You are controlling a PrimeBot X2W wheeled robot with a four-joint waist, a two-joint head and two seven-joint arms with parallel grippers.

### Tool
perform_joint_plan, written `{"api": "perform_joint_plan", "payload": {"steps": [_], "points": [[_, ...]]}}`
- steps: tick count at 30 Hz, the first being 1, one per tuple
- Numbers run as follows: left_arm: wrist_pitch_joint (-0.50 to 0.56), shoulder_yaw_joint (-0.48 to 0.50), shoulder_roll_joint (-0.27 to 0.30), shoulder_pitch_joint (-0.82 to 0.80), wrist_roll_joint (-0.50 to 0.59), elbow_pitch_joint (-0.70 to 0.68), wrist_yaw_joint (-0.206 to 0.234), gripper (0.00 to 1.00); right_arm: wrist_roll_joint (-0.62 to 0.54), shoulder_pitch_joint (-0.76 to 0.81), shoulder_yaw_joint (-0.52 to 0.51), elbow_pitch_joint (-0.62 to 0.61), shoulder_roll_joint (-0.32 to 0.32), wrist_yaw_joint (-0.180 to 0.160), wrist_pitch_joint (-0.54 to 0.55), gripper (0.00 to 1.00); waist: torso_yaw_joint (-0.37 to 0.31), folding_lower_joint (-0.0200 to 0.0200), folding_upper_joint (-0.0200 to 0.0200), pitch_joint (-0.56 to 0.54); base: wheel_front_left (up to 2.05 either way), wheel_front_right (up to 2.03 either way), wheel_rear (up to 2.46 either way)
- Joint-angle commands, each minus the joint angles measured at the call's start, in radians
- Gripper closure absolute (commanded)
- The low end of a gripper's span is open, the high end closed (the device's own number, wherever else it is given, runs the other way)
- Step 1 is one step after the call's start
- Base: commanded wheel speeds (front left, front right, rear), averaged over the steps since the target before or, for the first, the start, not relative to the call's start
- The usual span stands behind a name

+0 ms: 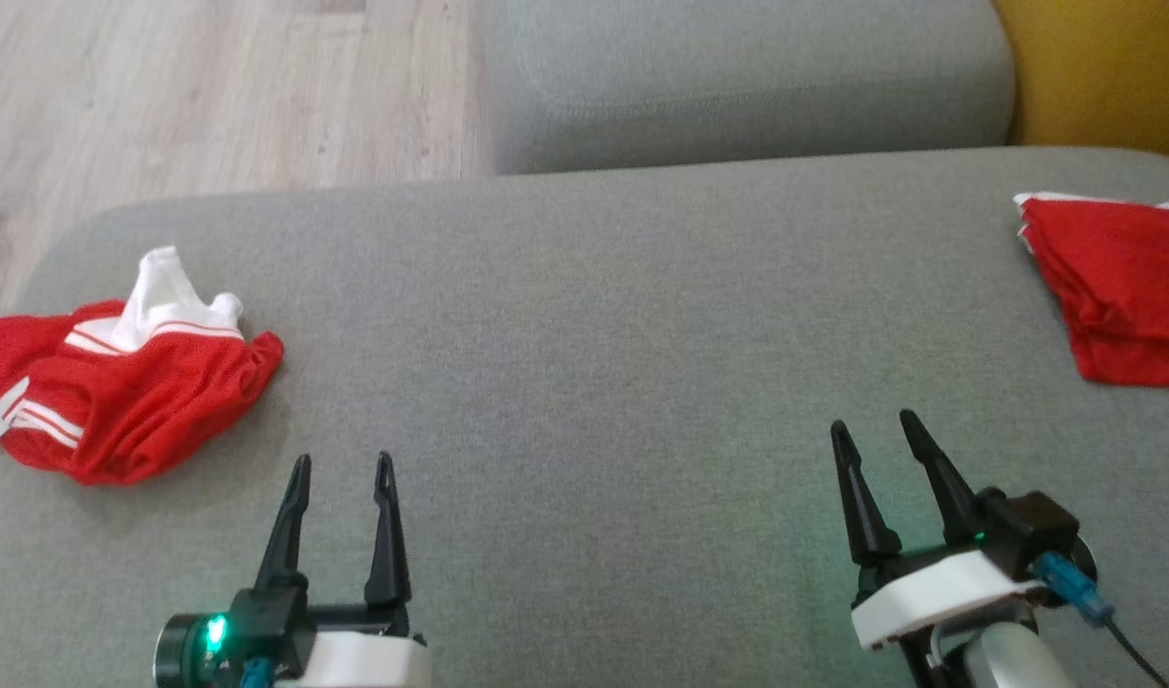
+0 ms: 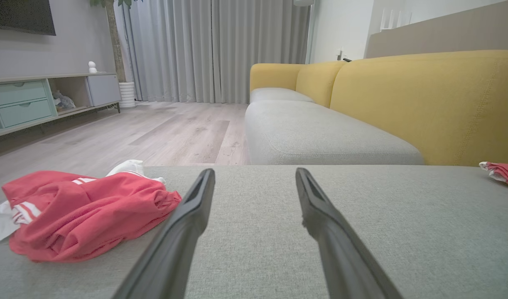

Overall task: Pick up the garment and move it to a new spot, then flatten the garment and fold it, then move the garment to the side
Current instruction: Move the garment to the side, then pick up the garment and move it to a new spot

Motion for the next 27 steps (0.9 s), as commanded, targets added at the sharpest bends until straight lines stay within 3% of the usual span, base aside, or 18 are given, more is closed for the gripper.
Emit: {"api": "perform_joint_plan", "payload": {"steps": [1,18,22,27], "points": [[-0.005,0.042,-0.001,-0.023,0.01,-0.024,-0.003,0.0,-0.011,-0.019,0.016,-0.036,0.005,-0.001,-0.011,0.0,-0.005,0.0002,-0.0001,-0.014,0.0,0.0,0.0],[-0.005,0.076,-0.001,-0.001,0.027,0.003,-0.023,0.0,-0.016,-0.002,-0.001,-0.033,0.018,-0.001,-0.011,0.0,-0.011,0.0002,-0.0001,-0.027,0.0,0.0,0.0],[-0.005,0.081,-0.001,-0.001,0.029,-0.004,-0.018,0.0,-0.013,0.004,0.004,-0.028,0.019,-0.001,-0.011,0.0,0.012,0.0002,-0.0001,-0.025,0.0,0.0,0.0],[-0.005,0.09,-0.001,0.002,0.029,-0.017,-0.006,0.0,-0.013,0.01,0.012,-0.015,0.019,-0.001,-0.011,0.0,0.099,0.0002,-0.0001,-0.018,0.0,0.0,0.0]]}}
